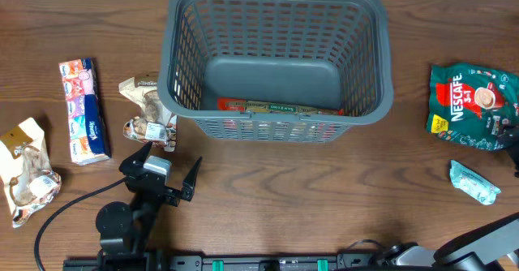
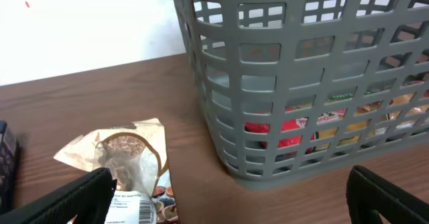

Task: Pack container
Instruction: 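Lower the right gripper onto the green Nescafe bag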

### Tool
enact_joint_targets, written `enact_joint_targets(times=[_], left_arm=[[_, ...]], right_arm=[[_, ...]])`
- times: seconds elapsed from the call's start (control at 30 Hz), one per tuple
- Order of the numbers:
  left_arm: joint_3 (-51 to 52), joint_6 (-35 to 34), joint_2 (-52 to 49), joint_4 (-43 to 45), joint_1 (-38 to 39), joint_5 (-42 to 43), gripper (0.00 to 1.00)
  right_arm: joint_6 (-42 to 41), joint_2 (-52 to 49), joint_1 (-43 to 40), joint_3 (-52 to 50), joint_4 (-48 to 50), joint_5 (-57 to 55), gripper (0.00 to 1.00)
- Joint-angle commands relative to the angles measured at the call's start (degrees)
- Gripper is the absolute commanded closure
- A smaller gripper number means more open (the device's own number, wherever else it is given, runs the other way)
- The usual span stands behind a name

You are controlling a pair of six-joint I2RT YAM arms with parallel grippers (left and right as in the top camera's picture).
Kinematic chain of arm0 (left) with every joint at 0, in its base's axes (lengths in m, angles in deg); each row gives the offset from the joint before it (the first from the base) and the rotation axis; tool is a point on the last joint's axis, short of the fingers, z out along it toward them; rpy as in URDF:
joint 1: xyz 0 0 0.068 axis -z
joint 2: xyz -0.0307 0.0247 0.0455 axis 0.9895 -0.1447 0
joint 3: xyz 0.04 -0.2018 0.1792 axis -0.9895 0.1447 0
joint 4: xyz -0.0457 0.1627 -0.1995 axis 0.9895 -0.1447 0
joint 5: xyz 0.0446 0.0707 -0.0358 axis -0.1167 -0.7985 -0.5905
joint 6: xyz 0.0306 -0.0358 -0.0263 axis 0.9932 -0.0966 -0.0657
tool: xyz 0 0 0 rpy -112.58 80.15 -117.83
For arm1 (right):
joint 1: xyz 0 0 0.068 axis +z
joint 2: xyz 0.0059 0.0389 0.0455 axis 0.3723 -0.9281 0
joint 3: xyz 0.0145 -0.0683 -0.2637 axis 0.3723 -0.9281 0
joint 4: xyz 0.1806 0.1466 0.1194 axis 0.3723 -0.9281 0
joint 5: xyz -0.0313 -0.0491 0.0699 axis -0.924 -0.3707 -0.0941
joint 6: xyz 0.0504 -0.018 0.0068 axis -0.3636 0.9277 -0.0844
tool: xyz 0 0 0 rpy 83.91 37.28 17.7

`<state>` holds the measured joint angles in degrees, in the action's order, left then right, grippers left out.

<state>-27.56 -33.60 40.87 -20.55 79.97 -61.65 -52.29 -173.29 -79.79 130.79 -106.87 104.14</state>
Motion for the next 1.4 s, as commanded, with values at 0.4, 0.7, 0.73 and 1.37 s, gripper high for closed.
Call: enact_joint_targets(times=[0.4, 0.7, 0.73, 1.37], left_arm=[[1.33, 0.96, 0.04, -0.39, 0.13, 0.76, 0.01], [1.33, 0.96, 0.04, -0.39, 0.13, 0.76, 0.01], [1.33, 0.96, 0.04, -0.39, 0.13, 0.76, 0.01], [1.33, 0.96, 0.04, -0.39, 0.13, 0.76, 0.01]], right_arm=[[1.75, -9.44, -1.18, 3.17, -3.76, 9.6, 0.01], [0.33, -13.07, -1.18, 11.82, -12.79, 0.83, 0.01], [-0.09, -13.07, -1.2, 11.82, -12.79, -0.31, 0.01], [-0.9, -20.15, -2.03, 11.76, -9.05, -4.15, 0.01]])
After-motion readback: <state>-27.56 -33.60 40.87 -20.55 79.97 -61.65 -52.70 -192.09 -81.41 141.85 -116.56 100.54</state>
